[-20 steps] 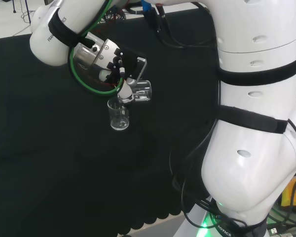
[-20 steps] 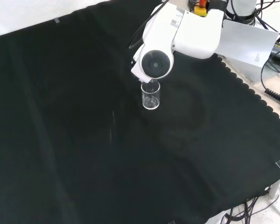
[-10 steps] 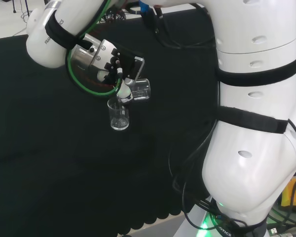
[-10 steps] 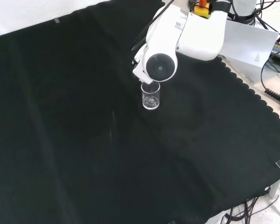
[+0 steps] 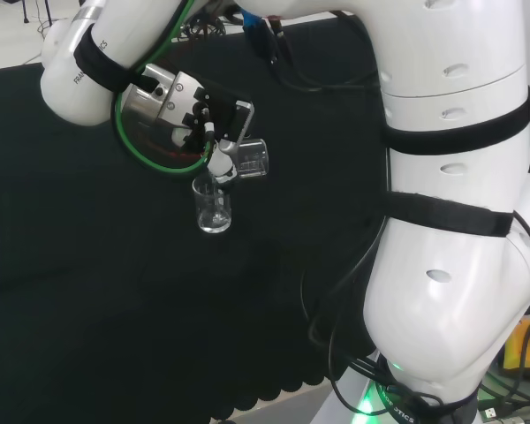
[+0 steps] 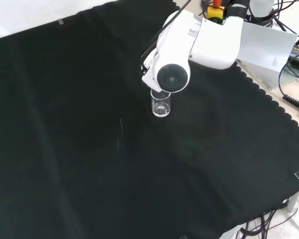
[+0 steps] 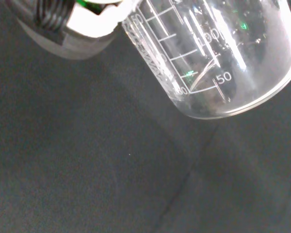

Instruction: Pour the water from the handheld beaker into the one on the table.

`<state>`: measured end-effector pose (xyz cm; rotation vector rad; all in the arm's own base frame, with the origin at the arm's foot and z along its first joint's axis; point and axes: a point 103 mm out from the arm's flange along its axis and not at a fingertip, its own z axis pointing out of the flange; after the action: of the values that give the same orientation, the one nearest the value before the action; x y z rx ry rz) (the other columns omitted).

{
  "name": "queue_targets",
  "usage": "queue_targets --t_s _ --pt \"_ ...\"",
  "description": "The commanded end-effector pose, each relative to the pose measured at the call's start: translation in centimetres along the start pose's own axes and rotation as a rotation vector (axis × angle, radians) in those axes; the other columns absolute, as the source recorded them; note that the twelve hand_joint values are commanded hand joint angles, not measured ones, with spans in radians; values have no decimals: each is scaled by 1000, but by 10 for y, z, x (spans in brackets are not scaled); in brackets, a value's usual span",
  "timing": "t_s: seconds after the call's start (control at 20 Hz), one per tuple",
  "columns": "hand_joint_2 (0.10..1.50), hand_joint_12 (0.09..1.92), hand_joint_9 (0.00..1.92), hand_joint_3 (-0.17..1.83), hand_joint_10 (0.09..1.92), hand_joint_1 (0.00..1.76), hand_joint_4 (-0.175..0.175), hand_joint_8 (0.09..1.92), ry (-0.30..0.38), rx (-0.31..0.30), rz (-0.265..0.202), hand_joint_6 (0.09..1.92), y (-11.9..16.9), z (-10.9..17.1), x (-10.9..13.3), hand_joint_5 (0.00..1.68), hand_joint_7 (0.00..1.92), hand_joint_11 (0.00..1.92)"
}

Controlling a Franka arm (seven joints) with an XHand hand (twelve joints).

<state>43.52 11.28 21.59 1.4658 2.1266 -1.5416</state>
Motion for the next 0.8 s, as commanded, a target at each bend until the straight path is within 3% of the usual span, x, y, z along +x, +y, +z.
queue_targets --t_s 0.05,0.8 --pt "1021 590 1714 -175 87 1322 -175 183 -8 19 0 184 1 -1 2 1445 1484 1415" --pt "1020 589 1715 -175 87 1321 -175 154 -29 49 13 173 0 -3 0 1450 1497 1416"
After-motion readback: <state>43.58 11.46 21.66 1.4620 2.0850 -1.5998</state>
